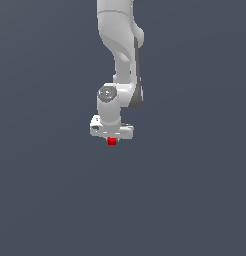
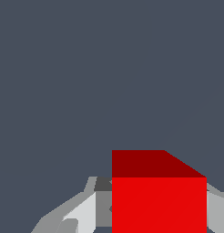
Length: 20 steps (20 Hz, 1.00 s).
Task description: Pick up the red cube and move it to a goal position.
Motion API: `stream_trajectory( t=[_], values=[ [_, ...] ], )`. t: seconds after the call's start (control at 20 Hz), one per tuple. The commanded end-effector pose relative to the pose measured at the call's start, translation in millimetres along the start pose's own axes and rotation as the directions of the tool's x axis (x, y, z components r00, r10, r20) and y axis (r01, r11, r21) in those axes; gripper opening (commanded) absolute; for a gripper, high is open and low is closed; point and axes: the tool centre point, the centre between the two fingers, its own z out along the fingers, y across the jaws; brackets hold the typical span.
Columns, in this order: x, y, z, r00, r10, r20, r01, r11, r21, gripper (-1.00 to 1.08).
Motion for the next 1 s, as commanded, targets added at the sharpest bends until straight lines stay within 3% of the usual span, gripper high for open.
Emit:
stream_trajectory(
  t=[0.0, 0.95],
  values=[
    [6, -3, -15, 1.0, 0.0, -0.001, 0.0, 1.0, 0.0, -1.0],
    [81, -31, -183, 1.0, 0.001, -0.001, -0.001, 1.0, 0.0, -1.0]
  ],
)
